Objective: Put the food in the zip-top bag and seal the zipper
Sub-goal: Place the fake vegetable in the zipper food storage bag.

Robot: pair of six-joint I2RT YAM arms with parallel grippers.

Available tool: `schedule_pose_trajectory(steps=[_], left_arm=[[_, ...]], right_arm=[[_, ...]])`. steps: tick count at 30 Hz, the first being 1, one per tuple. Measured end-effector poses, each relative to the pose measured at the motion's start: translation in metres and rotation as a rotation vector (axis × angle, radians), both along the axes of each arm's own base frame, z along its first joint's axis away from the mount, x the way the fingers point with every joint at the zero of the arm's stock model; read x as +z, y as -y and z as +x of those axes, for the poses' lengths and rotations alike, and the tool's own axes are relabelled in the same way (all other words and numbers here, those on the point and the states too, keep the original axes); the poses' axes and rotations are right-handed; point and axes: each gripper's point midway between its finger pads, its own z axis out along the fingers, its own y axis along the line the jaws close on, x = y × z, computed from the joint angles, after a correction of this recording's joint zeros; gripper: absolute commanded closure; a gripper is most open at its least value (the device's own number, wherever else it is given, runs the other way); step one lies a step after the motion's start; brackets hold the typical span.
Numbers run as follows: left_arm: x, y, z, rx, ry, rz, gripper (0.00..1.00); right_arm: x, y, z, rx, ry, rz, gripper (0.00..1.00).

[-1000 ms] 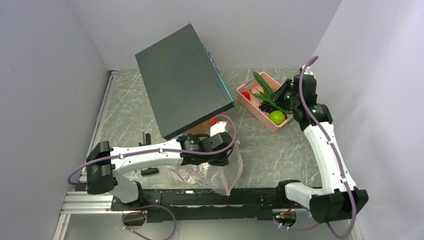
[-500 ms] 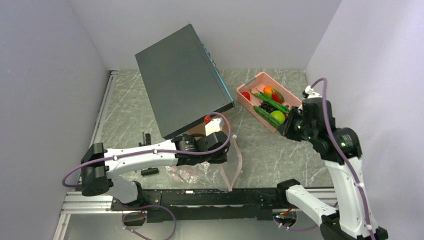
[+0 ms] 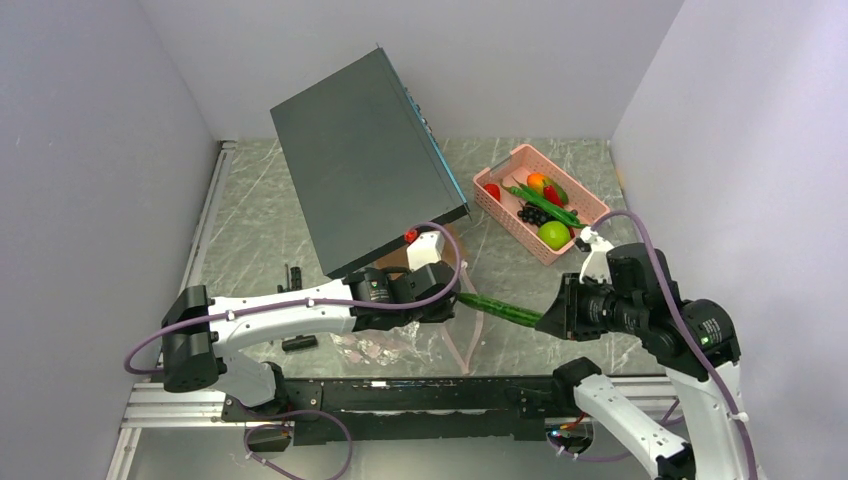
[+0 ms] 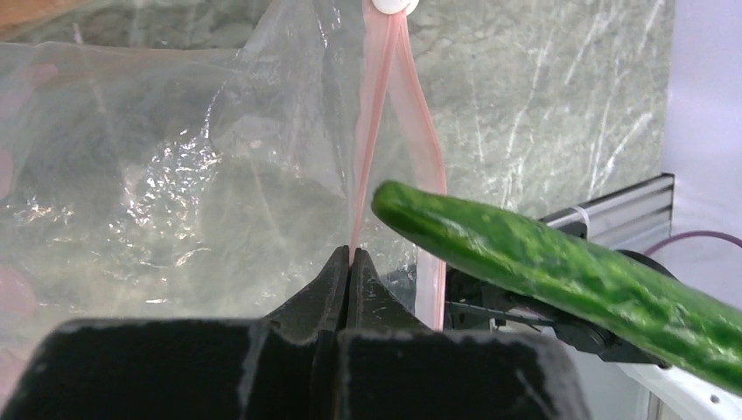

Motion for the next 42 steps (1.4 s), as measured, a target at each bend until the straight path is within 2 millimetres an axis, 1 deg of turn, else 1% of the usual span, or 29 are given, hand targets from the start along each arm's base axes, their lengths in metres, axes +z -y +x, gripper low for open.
schedule_pose_trajectory(steps=[6,8,12,15,19,22,23,27,29,31,35,36,38,40,42], left_arm=[[-0.006,-0.016,0.006,0.049,0.018,0.067,1.0],[-0.005,-0.02,0.007,0.058,0.025,0.084,1.0],[-0.001,-0.019,0.009,0.061,0.035,0.079,1.0],[0.002,-0.015,0.009,0.046,0.043,0.063,1.0],[0.01,-0.004,0.008,0.012,0.054,0.003,1.0],[0.014,0.002,0.005,-0.022,0.061,-0.045,1.0],[0.015,0.004,0.004,-0.033,0.065,-0.061,1.0],[0.017,0.01,0.001,-0.064,0.071,-0.099,1.0],[0.02,0.013,0.0,-0.077,0.075,-0.114,1.0],[0.024,0.016,0.0,-0.085,0.081,-0.13,1.0],[0.033,0.019,-0.001,-0.095,0.097,-0.172,1.0],[0.035,0.02,-0.001,-0.098,0.097,-0.179,1.0],[0.037,0.021,-0.002,-0.102,0.1,-0.186,1.0],[0.037,0.021,-0.003,-0.105,0.101,-0.19,1.0],[0.039,0.021,-0.003,-0.106,0.102,-0.193,1.0]], right_arm=[[-0.004,-0.002,-0.005,0.04,-0.016,-0.012,1.0],[-0.005,-0.003,-0.005,0.05,-0.018,-0.017,1.0],[-0.007,-0.005,-0.004,0.066,-0.038,-0.025,1.0],[-0.015,-0.008,-0.003,0.08,-0.069,-0.03,1.0],[-0.03,-0.021,0.001,0.122,-0.121,0.0,1.0],[-0.046,-0.036,0.004,0.161,-0.158,0.053,1.0],[-0.051,-0.04,0.005,0.169,-0.169,0.068,0.98],[-0.07,-0.06,0.012,0.195,-0.208,0.156,0.96],[-0.077,-0.068,0.015,0.203,-0.224,0.191,0.93],[-0.08,-0.075,0.021,0.211,-0.229,0.22,0.92],[-0.082,-0.089,0.034,0.236,-0.216,0.275,0.83],[-0.082,-0.093,0.037,0.246,-0.211,0.292,0.79],[-0.083,-0.1,0.04,0.265,-0.213,0.319,0.69],[-0.085,-0.105,0.042,0.284,-0.23,0.339,0.56],[-0.086,-0.109,0.043,0.299,-0.243,0.347,0.45]])
